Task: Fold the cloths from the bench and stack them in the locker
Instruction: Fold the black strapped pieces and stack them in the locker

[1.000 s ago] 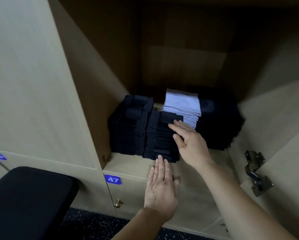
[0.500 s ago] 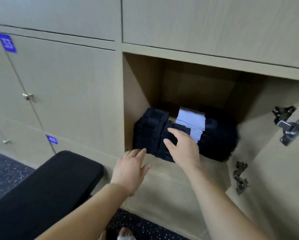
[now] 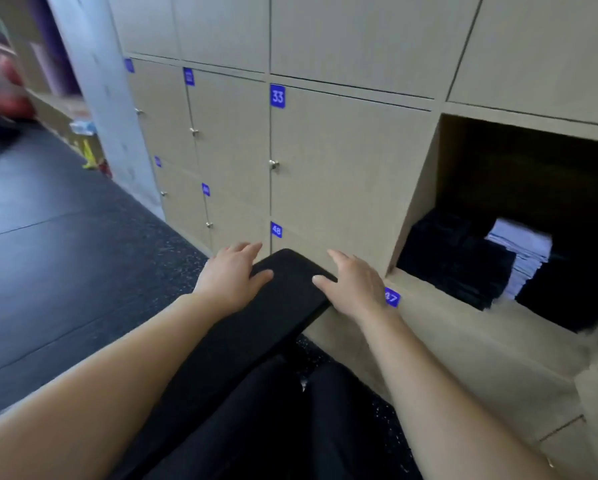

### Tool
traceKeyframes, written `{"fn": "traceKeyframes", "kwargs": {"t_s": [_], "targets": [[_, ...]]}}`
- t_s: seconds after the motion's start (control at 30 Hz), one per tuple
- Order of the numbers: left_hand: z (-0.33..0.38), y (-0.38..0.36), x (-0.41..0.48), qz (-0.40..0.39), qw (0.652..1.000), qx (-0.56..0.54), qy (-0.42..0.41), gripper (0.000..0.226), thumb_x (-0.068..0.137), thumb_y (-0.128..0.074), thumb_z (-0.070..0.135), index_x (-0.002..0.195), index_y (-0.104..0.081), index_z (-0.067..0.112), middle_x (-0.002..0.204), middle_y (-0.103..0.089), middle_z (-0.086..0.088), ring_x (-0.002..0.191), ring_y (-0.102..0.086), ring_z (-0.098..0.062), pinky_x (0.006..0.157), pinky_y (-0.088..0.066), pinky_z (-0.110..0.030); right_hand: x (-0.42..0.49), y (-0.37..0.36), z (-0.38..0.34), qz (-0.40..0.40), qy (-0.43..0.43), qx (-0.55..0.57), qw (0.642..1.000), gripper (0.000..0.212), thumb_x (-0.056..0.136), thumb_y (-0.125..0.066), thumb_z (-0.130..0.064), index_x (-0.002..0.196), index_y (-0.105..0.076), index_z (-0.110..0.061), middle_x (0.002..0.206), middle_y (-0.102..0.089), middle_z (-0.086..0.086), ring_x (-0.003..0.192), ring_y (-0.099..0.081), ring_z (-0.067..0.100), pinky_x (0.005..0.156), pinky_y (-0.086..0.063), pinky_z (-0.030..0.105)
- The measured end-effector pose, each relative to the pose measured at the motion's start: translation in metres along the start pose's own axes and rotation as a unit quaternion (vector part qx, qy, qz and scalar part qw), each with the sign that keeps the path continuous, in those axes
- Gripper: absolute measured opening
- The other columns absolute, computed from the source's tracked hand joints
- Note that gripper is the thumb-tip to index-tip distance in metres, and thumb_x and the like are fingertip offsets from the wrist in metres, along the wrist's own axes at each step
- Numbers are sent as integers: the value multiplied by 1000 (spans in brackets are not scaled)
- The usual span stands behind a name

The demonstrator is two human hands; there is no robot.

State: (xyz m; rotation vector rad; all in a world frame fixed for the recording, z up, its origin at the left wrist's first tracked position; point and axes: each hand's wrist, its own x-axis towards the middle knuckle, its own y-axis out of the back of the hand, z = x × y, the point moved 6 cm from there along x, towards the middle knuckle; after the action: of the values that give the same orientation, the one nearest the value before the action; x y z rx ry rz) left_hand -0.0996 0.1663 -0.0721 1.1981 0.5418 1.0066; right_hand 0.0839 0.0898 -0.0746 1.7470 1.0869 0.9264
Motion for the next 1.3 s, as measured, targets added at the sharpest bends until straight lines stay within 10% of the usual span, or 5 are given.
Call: {"fn": "traceKeyframes", "kwargs": {"t_s": [0.53, 0.97, 1.3], "targets": [[-297, 77, -219, 45, 963, -4, 266, 64, 95, -58, 42, 148, -38, 14, 149, -45, -10, 137, -42, -28, 113, -35, -42, -82, -153, -227, -168, 209, 11, 963, 63, 94, -53, -46, 149, -34, -21, 150, -42, 0, 136, -40, 20, 108, -33, 37], [-400, 16, -371, 21, 917, 38, 397, 70, 84, -45, 54, 142, -48, 15, 143, -53, -5, 133, -47, -25, 109, -35, -37, -167, -256, -352, -322, 390, -51, 861, 67, 94, -52, -47, 150, -25, -22, 146, -43, -3, 138, -34, 19, 111, -30, 35], [-444, -35, -474, -69, 808, 39, 584, 113, 60, -42, 95, 148, 13, 51, 160, 26, -3, 147, 23, -28, 112, 1, -66, -229, -315, -400, -391, 482, -97, 778, 73, 95, -45, -48, 154, -8, -27, 158, -21, 5, 148, -10, 22, 117, -15, 38]]}}
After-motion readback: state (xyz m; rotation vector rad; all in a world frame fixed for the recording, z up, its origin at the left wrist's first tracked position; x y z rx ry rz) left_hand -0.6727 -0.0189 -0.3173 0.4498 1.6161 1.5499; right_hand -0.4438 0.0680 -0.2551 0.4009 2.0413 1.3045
